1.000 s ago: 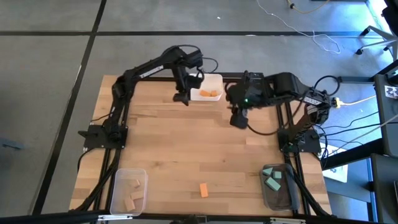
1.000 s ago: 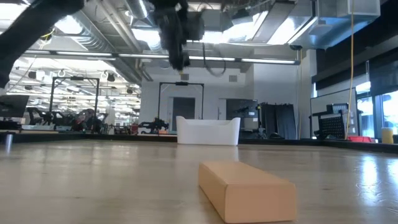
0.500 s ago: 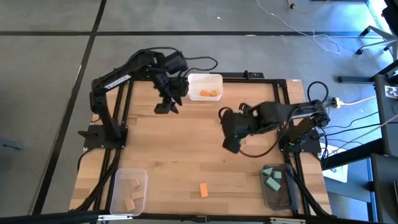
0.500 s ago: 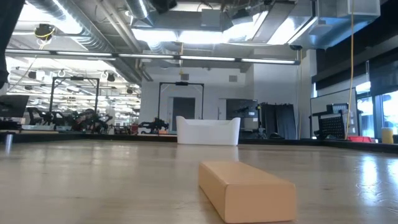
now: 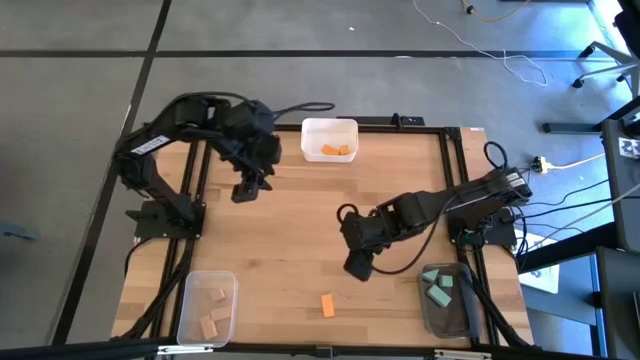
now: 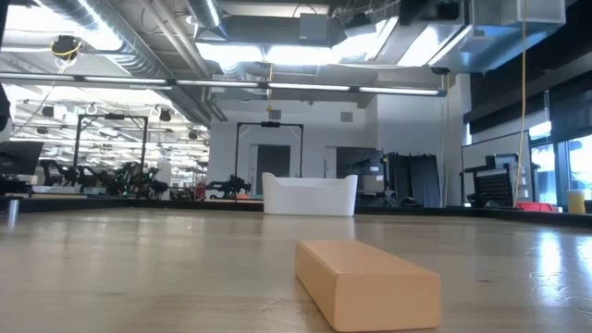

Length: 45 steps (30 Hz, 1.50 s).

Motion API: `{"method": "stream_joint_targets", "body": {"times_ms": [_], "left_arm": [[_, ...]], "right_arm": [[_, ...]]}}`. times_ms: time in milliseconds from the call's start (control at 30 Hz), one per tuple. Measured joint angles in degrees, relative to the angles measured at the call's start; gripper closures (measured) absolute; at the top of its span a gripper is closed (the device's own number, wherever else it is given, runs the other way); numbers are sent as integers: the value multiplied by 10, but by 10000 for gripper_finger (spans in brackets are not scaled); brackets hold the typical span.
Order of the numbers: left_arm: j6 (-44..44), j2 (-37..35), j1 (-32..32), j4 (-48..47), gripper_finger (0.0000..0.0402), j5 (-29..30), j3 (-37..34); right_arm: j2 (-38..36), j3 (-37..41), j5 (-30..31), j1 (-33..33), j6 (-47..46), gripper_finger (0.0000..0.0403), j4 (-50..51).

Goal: Sort & place blocks by color
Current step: Put the orange block into the white bin

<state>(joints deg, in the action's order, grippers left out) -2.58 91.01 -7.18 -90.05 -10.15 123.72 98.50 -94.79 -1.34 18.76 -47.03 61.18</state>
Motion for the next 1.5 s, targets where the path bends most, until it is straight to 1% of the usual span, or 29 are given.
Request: {"method": "stream_joint_targets", "body": {"times_ms": [67, 133, 200, 300, 400, 533, 733, 867, 1000, 1067, 1100, 1200, 1267, 1433, 1500], "left_arm": [[10, -9, 14, 0, 210, 8, 0], [7, -14, 27, 0, 210, 0, 0], [6, -17, 40, 0, 210, -7, 0], [4, -28, 59, 0, 210, -13, 0], [-16, -35, 70, 0, 210, -16, 0], [-27, -38, 76, 0, 210, -25, 0], [-45, -49, 77, 0, 210, -26, 0], [-53, -53, 77, 0, 210, -26, 0], [-54, -51, 76, 0, 210, -26, 0], [-54, -52, 76, 0, 210, -26, 0], [-53, -52, 76, 0, 210, -26, 0], [-50, -52, 76, 0, 210, -26, 0], [-50, -52, 76, 0, 210, -26, 0], [-50, -52, 76, 0, 210, -26, 0], [-50, -52, 76, 0, 210, -26, 0]], "right_arm": [[0, 23, -29, 0, -37, 238, -20], [0, 48, -48, -1, -92, 238, -58], [0, 71, -48, 3, -152, 238, -89], [0, 108, -46, 8, -222, 238, -162], [0, 140, -43, 18, -300, 242, -210], [0, 172, -42, 43, -365, 253, -291], [25, 169, -28, 76, -392, 273, -378], [47, 168, -12, 88, -368, 275, -430], [75, 168, -16, 88, -352, 275, -426], [88, 168, -21, 86, -351, 275, -405], [96, 168, -37, 82, -351, 275, -400], [121, 169, -113, 68, -326, 275, -377], [135, 169, -146, 59, -308, 275, -382], [165, 168, -183, 44, -309, 275, -416], [173, 168, -187, 39, -339, 275, -430]]}}
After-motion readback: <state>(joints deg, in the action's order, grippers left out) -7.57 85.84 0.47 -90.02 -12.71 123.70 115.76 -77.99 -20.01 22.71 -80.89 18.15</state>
